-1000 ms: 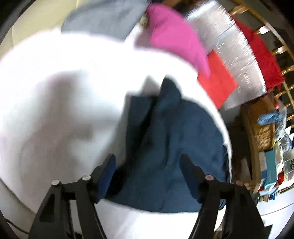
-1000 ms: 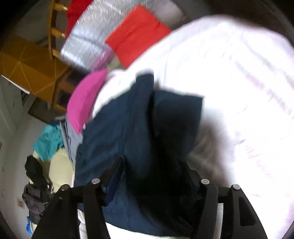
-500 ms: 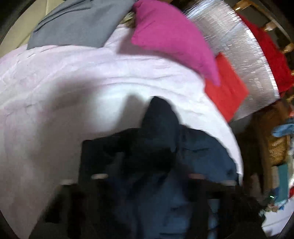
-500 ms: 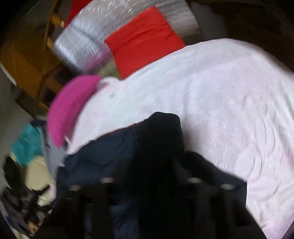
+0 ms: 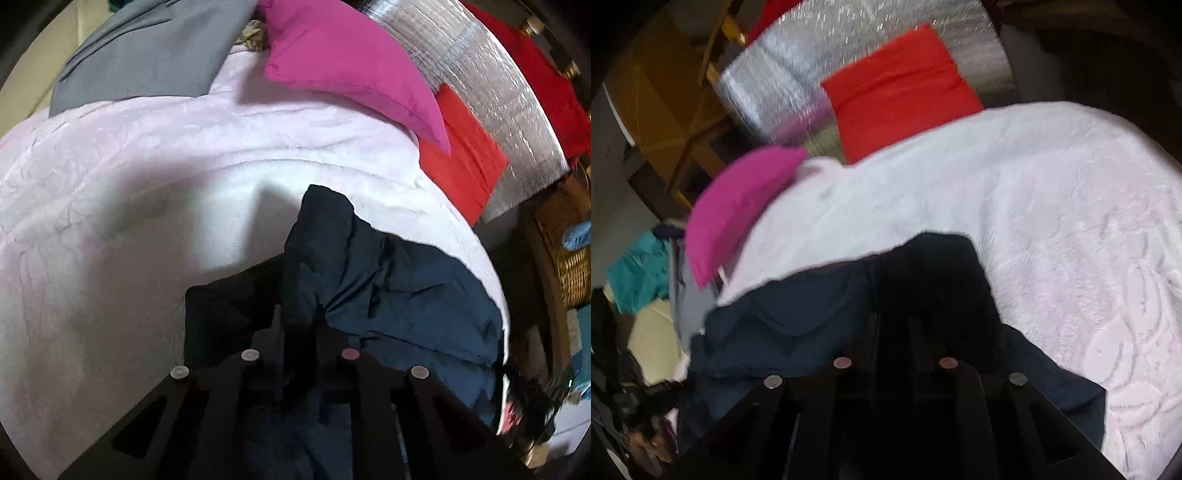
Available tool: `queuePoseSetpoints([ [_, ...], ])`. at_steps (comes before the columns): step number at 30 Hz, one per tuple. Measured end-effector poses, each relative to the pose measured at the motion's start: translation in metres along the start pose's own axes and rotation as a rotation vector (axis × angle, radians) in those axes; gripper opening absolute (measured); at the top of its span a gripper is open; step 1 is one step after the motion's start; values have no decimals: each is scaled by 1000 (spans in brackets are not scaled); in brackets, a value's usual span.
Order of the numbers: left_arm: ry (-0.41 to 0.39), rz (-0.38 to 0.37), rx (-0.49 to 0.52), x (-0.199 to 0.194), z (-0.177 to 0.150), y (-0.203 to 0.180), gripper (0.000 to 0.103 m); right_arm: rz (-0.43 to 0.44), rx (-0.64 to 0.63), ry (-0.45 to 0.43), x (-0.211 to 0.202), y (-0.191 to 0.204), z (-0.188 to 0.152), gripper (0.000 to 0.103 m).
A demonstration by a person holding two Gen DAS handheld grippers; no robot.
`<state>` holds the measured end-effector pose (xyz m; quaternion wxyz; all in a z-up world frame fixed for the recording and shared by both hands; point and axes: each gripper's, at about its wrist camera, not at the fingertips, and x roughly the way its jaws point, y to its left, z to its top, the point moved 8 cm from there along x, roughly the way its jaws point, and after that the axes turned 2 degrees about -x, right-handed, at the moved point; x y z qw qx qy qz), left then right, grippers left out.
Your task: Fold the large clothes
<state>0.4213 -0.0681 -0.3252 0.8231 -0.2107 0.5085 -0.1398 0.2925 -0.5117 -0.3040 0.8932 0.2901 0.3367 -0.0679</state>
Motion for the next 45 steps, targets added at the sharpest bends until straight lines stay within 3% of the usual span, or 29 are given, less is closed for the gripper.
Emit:
queuePoseSetpoints([
  [1,-7,13,4,-3,0,-1,19,-11,3,-2,-9,-2,-3,30],
  [2,-17,39,20,-7,0,-4,28,-23,-1,-10,-16,0,-7,52],
  [3,-28,56,38,-11,0,-6,33,-34,-8,-30,-28,2,-12,80],
  [5,-57,76,81,-24,-2,-13,62,-27,-40,-72,-48,10,-23,90],
  [7,-65,71,98,-34,-4,-15,69,-49,-68,-70,-62,13,-29,90],
  [11,25,-25,85,-42,-28,-15,69,-34,-48,-42,-86,4,-51,90],
  [13,27,-23,84,-43,-36,-11,68,-1,-27,-22,-89,-1,-62,90],
  [15,14,16,125,-43,-40,-10,53,27,-23,17,-82,-3,-73,86],
  [16,11,34,131,-42,-42,-9,35,12,-34,46,-75,-5,-80,82],
  [18,12,0,112,-39,-44,-9,21,-40,-67,92,-64,-7,-89,52],
  [19,17,-14,104,-37,-45,-9,16,-55,-78,102,-61,-5,-91,47],
  [23,-43,-17,128,-55,-45,-18,10,-46,-141,23,-79,18,-85,23],
  [27,-121,17,200,-78,-51,-26,10,-20,-168,-24,-94,27,-88,23],
  [30,-43,49,135,-56,-62,-3,10,-52,-149,81,-69,11,-103,23],
  [32,17,35,100,-43,-69,5,14,-42,-126,97,-64,8,-106,23],
  [34,-14,32,98,-53,-66,2,18,-37,-141,55,-77,13,-100,26],
  [35,-23,33,91,-57,-66,2,38,-35,-145,20,-86,15,-97,27],
  [36,-32,42,85,-63,-68,4,50,-34,-141,-14,-95,16,-94,35],
  [37,-47,49,73,-70,-69,6,69,-37,-132,-48,-105,15,-93,43],
  [38,-70,45,60,-77,-69,7,72,-46,-131,-80,-112,15,-91,67],
  [39,-110,21,46,-89,-70,8,72,-66,-145,-132,-124,16,-90,81],
  [42,-180,-13,34,-114,-81,11,80,-61,-220,-231,-154,31,-93,81],
  [45,-160,14,40,-115,-98,19,80,80,-255,-199,-160,61,-103,78],
])
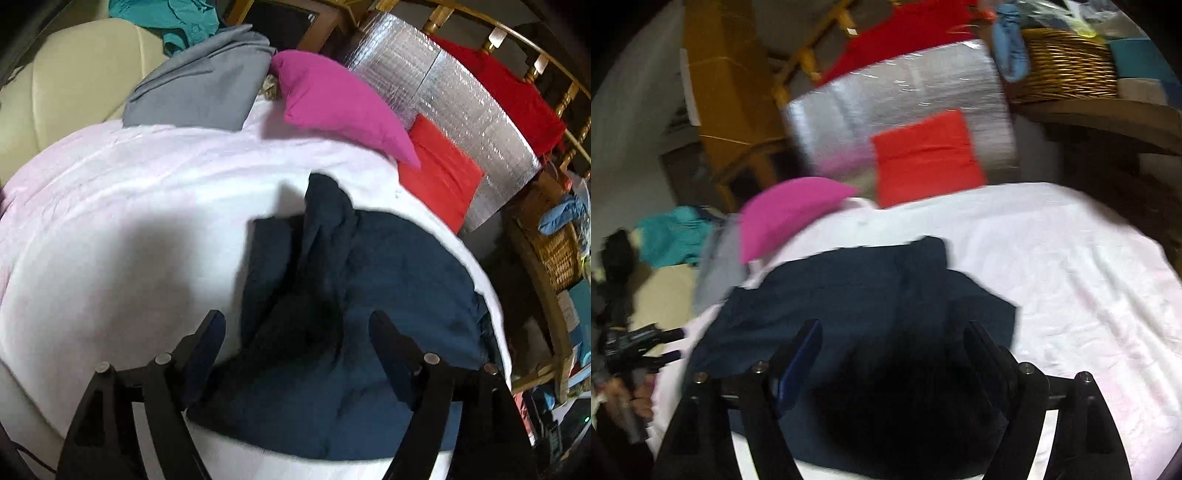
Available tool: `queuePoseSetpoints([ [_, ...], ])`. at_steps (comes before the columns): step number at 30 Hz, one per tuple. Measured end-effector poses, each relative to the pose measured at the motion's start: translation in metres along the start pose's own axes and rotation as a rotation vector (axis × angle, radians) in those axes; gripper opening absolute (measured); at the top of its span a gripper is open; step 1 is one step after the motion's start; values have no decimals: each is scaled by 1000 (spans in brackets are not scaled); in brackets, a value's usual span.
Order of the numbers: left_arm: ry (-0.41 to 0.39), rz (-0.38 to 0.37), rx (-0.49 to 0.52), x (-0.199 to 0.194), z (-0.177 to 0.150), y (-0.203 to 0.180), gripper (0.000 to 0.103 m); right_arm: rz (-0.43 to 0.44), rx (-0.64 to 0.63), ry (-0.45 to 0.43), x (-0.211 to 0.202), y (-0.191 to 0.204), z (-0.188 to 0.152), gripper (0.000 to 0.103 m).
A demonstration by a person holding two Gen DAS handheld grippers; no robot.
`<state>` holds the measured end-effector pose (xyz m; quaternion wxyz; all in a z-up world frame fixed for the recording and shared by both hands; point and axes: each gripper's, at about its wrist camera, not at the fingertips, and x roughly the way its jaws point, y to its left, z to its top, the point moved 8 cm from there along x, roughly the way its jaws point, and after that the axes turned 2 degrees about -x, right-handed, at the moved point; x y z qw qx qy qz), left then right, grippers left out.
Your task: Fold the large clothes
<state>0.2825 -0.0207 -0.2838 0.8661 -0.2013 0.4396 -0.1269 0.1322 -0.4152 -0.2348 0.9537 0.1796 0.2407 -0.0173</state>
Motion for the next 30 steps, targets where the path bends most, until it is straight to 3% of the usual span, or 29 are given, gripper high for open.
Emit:
queuePoseSetpoints([
  [1,23,6,-1,2,-8,2,80,25,-12,23,3,7,-4,73],
  [3,87,24,-3,12,-21,4,80,51,-41,112,16,21,-18,41],
  [4,98,57,6,17,-24,6,80,51,-37,154,22,23,-25,35],
  [7,127,93,14,34,-22,7,80,13,47,306,51,7,-51,33],
  [9,157,108,28,50,-21,8,82,20,115,359,65,-7,-59,27],
  [11,171,116,48,63,-18,5,83,42,165,358,69,-15,-58,21],
  [16,176,96,10,68,-14,3,82,126,283,387,67,-23,-58,21],
  [18,139,80,7,56,-5,2,81,150,307,307,51,-25,-42,26],
  [21,2,70,44,32,14,-6,80,162,325,145,30,-33,-15,26],
  [23,-56,67,94,25,22,-13,81,167,320,94,26,-35,0,26],
  [26,16,93,152,48,18,-17,81,135,268,115,45,-27,3,23],
  [28,86,125,152,67,12,-12,81,95,284,188,69,-35,-6,23],
  [29,114,130,149,75,8,-10,86,62,302,246,82,-40,-20,19],
  [30,122,133,142,79,6,-8,88,29,312,282,90,-47,-28,6],
])
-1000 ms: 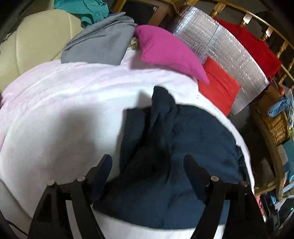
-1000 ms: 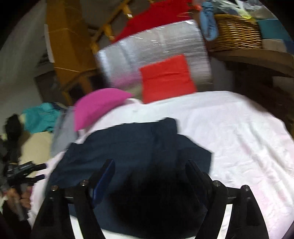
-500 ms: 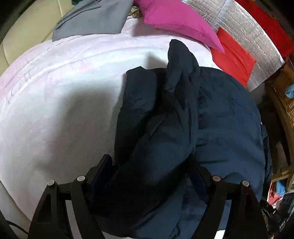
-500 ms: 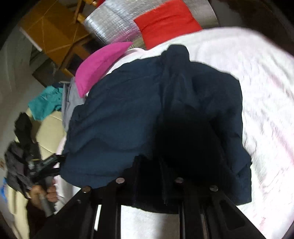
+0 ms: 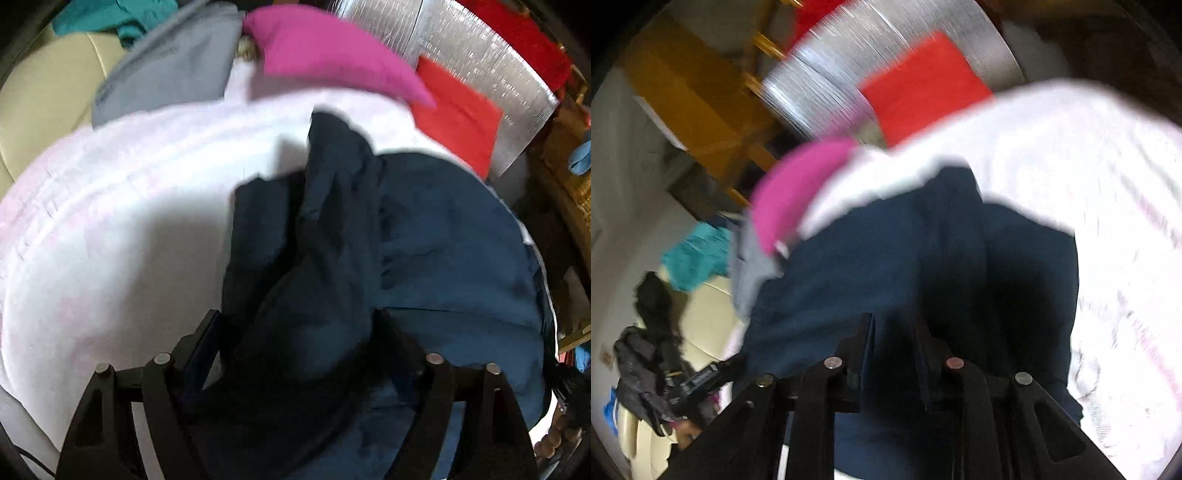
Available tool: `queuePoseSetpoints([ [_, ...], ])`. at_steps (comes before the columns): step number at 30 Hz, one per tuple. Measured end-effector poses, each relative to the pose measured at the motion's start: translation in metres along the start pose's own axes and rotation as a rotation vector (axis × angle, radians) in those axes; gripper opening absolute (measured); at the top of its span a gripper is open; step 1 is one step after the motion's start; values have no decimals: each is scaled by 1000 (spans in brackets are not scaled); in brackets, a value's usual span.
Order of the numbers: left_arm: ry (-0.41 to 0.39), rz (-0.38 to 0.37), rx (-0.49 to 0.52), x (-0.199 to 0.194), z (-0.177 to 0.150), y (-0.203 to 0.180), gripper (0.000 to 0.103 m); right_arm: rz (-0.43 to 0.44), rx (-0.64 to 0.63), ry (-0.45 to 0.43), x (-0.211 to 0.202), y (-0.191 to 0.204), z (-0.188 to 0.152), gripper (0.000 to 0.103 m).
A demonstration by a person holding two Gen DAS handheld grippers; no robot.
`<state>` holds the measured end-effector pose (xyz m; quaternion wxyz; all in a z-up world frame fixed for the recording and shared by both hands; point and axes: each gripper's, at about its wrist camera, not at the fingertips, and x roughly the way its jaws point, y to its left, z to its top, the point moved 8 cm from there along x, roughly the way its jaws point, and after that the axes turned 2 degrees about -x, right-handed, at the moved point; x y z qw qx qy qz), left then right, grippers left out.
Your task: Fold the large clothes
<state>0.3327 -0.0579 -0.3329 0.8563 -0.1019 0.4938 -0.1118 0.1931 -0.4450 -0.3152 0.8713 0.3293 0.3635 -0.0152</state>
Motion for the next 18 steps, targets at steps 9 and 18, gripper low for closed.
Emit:
queuePoseSetpoints([
  [9,-56,50,5,-7,-19,-5,94,-17,9,-27,-4,1,-5,7],
  [18,-272,169,355,-66,-27,-40,94,-65,-100,-204,-69,20,-10,86],
])
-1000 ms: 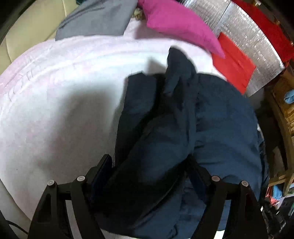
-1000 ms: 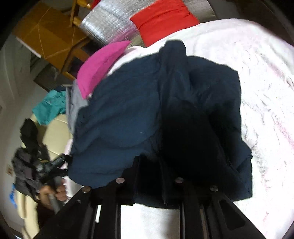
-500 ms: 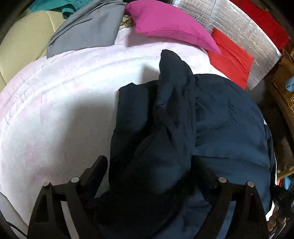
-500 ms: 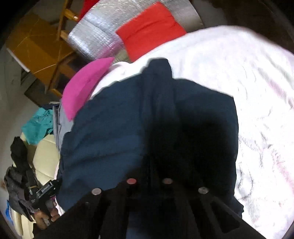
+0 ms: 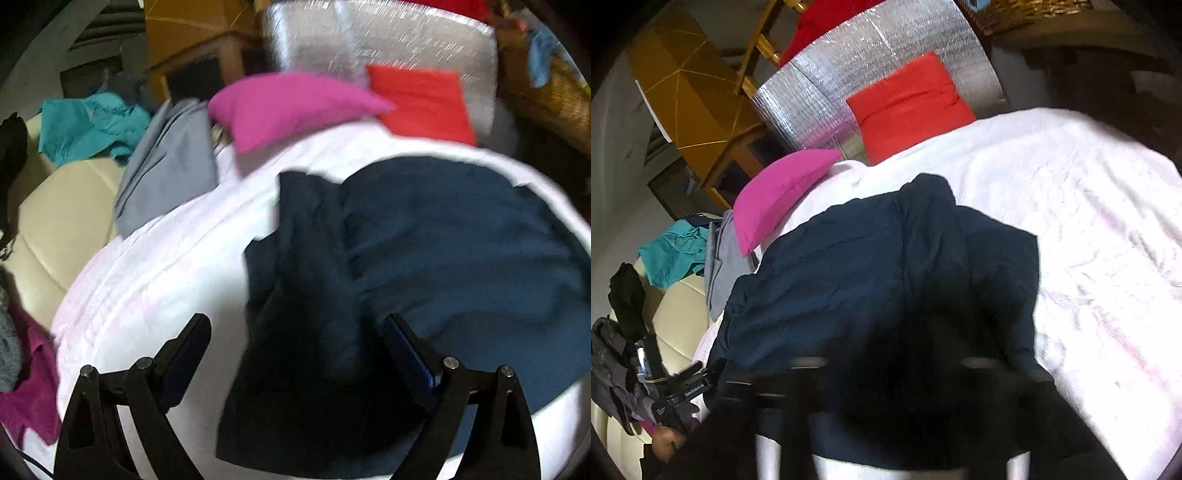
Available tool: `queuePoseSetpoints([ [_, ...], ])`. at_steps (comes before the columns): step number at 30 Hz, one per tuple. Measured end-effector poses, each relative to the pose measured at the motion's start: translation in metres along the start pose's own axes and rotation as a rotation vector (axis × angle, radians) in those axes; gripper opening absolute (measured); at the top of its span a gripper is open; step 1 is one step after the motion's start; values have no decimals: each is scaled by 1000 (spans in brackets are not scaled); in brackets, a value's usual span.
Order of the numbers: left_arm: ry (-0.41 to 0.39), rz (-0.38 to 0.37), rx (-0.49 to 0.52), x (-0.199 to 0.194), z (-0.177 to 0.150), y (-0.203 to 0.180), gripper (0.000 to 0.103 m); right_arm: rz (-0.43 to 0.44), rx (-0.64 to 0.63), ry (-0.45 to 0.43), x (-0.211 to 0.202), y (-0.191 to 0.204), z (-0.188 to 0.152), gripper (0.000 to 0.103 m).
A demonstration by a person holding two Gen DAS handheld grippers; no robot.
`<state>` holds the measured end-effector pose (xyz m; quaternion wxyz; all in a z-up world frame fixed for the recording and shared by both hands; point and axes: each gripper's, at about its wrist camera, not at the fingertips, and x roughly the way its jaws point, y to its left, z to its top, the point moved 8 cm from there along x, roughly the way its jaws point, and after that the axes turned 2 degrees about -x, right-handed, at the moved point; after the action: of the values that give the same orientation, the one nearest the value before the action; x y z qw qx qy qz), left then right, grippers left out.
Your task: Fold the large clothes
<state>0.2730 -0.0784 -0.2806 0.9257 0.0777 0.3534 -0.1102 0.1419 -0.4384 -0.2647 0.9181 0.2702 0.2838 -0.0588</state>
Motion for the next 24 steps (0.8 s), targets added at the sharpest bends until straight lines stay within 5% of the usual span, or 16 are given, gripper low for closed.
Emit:
queuePoseSetpoints([
  [5,-53,-23,-20,-16,3,-2,94,-93,-8,56,0,-16,-9,82],
  [10,-66,-4,-22,-10,14,-2,94,-148,-23,145,24,-28,-19,58],
  [24,-90,40,19,-14,23,-8,94,-137,17,217,52,-42,-33,58],
])
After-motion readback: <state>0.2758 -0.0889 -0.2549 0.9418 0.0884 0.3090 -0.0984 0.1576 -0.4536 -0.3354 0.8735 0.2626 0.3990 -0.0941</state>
